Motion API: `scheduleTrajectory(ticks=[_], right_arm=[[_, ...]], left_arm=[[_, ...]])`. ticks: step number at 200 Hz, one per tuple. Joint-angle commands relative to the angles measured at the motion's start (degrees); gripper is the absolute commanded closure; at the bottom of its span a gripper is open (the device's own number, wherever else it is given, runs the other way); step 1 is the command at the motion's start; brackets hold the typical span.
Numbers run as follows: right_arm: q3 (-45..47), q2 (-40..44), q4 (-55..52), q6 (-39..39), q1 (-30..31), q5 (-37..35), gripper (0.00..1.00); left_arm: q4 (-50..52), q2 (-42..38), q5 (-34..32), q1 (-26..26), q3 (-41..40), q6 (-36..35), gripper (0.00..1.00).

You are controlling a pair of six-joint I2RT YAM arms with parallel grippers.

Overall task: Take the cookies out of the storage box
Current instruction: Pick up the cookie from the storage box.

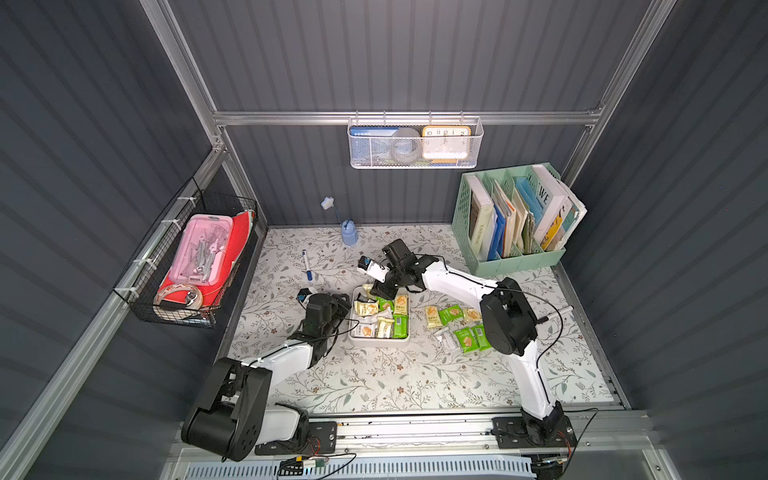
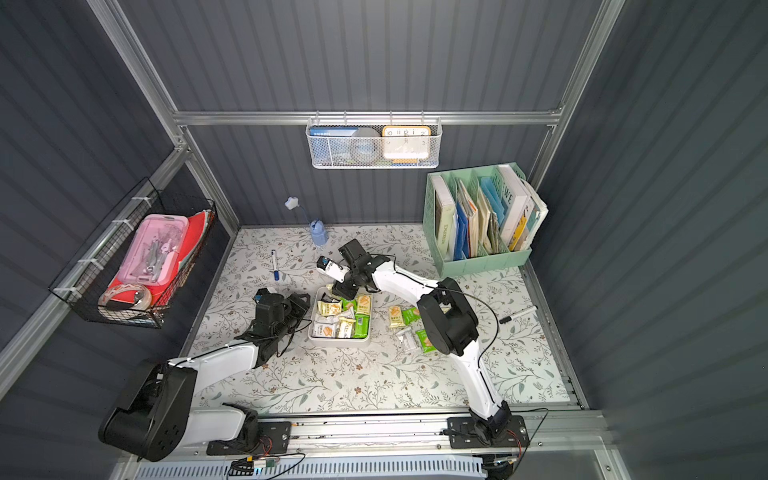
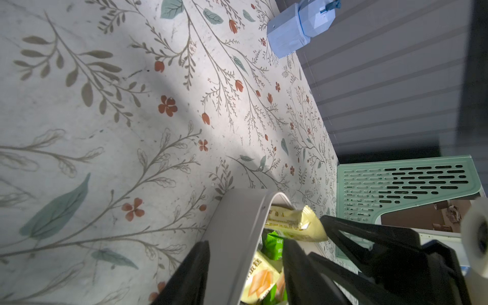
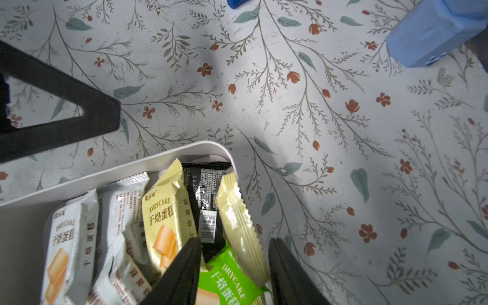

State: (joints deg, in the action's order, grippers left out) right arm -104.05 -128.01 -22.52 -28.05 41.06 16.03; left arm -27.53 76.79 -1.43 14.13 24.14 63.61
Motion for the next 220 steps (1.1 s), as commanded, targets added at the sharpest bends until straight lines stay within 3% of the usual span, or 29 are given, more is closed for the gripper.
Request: scheduleTrajectory(ticks=[1, 74, 183, 220], right_arm=[[-2.1, -1.4, -1.7, -1.4, 0.6, -1.2, 0.57], [-2.4, -1.2, -0.6, -1.5, 0.6, -0.8, 0.91], [3.8, 8.6, 5.7, 2.2, 0.6, 2.6, 0.93], [10.0, 15.4, 8.5, 6.8, 0.4, 2.3, 0.93]], left_arm=[[-1.3, 0.3, 0.5, -0.4, -0.7, 0.9, 0.5], [-1.6, 0.8, 0.6, -0.4, -0.3, 0.8, 0.5], [0.8, -1.9, -0.1, -0.4, -0.5, 0.6, 0.51], [1.9, -3.4, -0.5, -0.4, -0.8, 0.6, 0.51]])
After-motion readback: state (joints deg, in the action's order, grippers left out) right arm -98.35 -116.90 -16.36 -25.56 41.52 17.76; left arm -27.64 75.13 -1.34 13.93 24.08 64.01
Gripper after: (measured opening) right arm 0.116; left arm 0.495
